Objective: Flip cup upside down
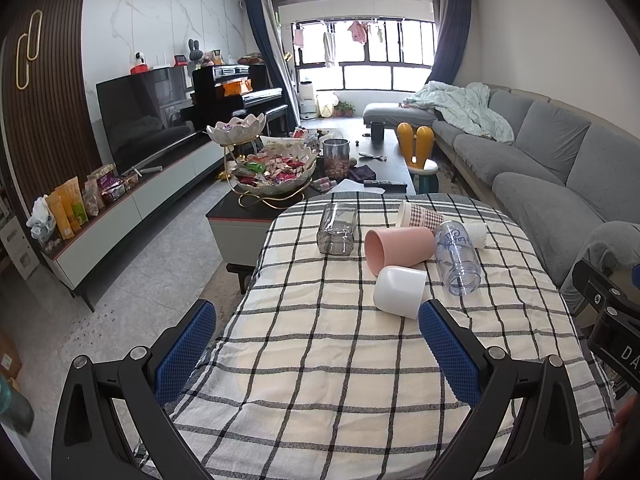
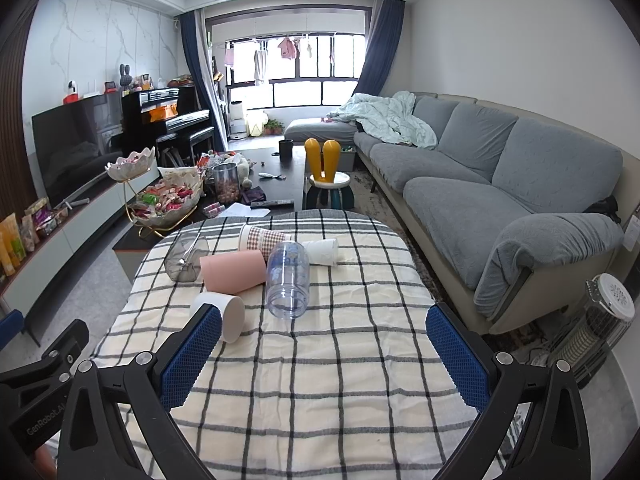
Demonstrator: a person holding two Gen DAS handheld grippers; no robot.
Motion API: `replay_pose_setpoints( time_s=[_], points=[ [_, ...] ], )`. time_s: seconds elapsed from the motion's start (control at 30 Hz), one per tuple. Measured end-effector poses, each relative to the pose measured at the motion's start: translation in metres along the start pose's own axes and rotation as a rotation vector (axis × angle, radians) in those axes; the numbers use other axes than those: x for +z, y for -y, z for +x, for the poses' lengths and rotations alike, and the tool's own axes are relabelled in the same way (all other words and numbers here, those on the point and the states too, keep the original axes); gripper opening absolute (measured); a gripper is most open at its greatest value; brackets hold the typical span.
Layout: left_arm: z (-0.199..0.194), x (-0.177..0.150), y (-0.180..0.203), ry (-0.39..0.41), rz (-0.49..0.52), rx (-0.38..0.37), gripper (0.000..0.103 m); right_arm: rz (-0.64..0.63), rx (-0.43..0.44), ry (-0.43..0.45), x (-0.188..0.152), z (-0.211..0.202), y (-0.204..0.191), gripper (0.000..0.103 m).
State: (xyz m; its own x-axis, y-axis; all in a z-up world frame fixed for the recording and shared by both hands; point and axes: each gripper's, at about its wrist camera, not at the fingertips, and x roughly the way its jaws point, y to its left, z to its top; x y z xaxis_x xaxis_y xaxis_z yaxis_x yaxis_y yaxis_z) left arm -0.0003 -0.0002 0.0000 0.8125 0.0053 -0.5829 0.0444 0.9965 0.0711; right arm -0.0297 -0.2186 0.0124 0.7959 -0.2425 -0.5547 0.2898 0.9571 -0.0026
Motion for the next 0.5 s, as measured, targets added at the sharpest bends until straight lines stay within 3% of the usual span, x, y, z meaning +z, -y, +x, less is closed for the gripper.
replay_pose_setpoints(
  time_s=[0.5],
  points=[
    [-0.0009,0.0007,0.0040,-0.006,-0.004,-0.002,0.103,0.002,0.004,0.000,0.0009,-0.0002,0.0002,0.103]
  ],
)
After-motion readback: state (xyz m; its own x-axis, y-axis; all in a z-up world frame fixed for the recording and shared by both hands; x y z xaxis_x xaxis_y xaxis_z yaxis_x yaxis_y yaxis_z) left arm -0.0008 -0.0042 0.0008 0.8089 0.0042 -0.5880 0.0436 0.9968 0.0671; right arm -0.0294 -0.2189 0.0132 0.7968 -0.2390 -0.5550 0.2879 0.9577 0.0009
